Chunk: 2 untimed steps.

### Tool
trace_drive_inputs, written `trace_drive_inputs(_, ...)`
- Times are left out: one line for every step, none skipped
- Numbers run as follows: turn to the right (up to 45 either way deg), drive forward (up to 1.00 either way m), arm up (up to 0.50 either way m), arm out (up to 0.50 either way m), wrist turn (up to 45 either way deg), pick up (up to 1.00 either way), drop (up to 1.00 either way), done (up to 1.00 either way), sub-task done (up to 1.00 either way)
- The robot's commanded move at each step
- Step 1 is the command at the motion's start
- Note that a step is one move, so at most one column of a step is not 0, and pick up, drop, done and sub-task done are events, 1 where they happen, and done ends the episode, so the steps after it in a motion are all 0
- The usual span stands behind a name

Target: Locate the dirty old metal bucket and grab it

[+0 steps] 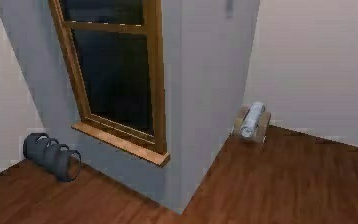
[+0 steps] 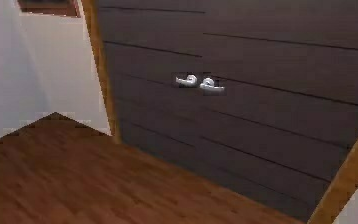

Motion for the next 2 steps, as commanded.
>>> trace_drive_inputs(-45.0,0.0,0.0,0.0,0.0,0.0,0.0,0.0,0.0)
trace_drive_inputs(-45.0,0.0,0.0,0.0,0.0,0.0,0.0,0.0,0.0)
